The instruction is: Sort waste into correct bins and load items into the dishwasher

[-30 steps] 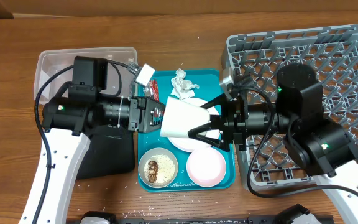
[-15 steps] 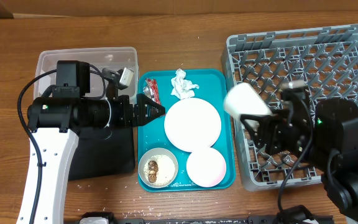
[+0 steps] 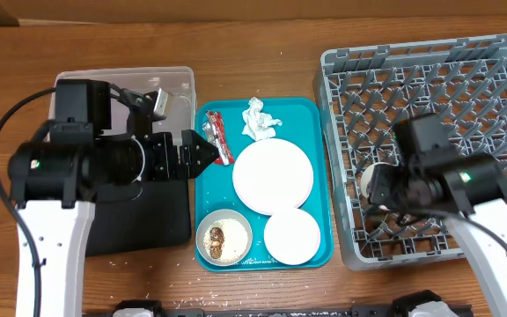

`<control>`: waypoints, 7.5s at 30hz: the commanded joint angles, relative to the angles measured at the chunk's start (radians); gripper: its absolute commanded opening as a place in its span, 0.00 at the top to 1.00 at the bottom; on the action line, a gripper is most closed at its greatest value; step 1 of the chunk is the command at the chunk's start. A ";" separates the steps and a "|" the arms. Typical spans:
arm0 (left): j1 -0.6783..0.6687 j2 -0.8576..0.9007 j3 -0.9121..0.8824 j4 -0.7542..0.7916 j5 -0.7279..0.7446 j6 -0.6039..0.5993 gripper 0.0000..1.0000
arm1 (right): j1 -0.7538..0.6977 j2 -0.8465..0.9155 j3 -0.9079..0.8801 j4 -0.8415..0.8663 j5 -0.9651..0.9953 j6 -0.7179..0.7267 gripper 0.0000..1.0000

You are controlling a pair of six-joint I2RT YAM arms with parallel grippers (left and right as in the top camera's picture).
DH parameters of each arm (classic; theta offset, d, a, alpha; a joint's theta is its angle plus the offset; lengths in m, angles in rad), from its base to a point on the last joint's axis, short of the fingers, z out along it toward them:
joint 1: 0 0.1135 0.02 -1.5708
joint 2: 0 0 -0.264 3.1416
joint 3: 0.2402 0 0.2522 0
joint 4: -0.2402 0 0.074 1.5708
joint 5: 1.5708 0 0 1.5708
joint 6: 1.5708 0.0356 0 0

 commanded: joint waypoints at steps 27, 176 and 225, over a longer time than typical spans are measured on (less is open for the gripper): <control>-0.002 -0.129 0.048 -0.079 -0.268 -0.047 0.00 | 0.135 -0.019 0.089 0.167 -0.106 -0.176 0.23; -0.002 -0.310 0.048 -0.124 -0.672 -0.338 0.00 | 0.362 0.612 -0.057 0.533 -0.162 0.652 0.46; -0.002 -0.310 0.048 -0.124 -0.672 -0.338 0.00 | 0.072 0.186 0.146 0.445 0.931 0.092 0.96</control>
